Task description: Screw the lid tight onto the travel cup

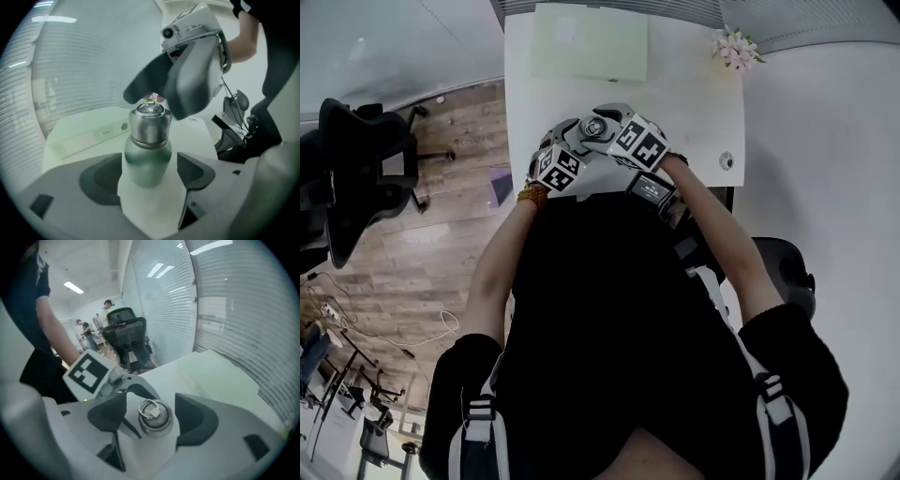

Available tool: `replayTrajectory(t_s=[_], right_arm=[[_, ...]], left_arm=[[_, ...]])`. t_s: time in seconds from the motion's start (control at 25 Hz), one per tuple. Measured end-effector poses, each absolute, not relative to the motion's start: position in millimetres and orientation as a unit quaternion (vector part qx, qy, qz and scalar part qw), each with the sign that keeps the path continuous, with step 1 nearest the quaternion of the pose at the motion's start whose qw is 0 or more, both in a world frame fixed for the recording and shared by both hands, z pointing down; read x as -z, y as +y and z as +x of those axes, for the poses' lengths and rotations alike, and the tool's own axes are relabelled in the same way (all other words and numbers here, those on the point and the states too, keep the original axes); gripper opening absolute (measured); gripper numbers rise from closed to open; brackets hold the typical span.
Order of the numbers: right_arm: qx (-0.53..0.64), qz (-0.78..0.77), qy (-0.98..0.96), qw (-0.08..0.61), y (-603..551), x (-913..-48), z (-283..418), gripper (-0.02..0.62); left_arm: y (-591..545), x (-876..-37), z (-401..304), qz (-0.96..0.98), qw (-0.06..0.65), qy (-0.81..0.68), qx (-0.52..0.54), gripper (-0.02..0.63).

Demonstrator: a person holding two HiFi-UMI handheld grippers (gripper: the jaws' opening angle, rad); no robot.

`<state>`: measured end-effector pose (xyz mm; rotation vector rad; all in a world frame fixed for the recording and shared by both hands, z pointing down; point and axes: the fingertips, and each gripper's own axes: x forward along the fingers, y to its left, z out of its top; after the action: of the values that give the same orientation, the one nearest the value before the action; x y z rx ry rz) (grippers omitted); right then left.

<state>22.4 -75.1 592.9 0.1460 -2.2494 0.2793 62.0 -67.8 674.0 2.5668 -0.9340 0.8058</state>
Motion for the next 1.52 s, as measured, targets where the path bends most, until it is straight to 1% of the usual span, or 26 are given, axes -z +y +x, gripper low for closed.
replayTrajectory(t_s=[0.16,0.36,0.44,0.52,0.72,0.92,1.28,1.36,1.44,1.52], right_arm=[[-0.12,0.131,-0.881,0.438,-83.3,-604.1,19.0,0.324],[-0.134,0.172,-0.859,0.462,-90.3,-613.5,29.5,0.319],[-0.145,0.172,-0.858,0.462,-88.1,-614.9,29.0,0.281],[-0.151,0.171,-0.858,0.46,-85.9,-616.1,27.8,0.267],[-0.134,0.141,-0.865,0.463,-83.0,-615.7,27.2,0.262],[-0.096,0.069,-0.875,0.469,-78.4,-615.7,24.3,0.261],[-0.018,-0.065,-0.879,0.472,-69.8,-613.7,22.3,0.262],[-0.016,-0.067,-0.881,0.468,-69.8,-614.4,22.3,0.27],[-0.024,-0.048,-0.885,0.462,-68.5,-612.6,24.1,0.273],[-0.06,0.002,-0.895,0.442,-71.5,-605.8,23.6,0.307]], left_arm=[[-67.4,-681.2,64.4,0.867,0.158,-0.372,-0.293,0.359],[-71.0,-690.0,62.5,0.861,0.157,-0.364,-0.32,0.356],[-70.8,-692.9,61.6,0.86,0.154,-0.363,-0.325,0.337],[-71.0,-693.5,61.0,0.86,0.155,-0.363,-0.324,0.337],[-71.2,-694.8,61.2,0.868,0.154,-0.347,-0.321,0.334],[-71.3,-696.5,60.6,0.883,0.146,-0.304,-0.327,0.334],[-70.6,-701.0,57.7,0.911,0.09,-0.132,-0.381,0.325],[-70.9,-701.2,58.6,0.909,0.095,-0.123,-0.386,0.333],[-69.3,-698.0,59.5,0.91,0.102,-0.146,-0.375,0.336],[-68.9,-691.3,58.4,0.911,0.11,-0.191,-0.348,0.336]])
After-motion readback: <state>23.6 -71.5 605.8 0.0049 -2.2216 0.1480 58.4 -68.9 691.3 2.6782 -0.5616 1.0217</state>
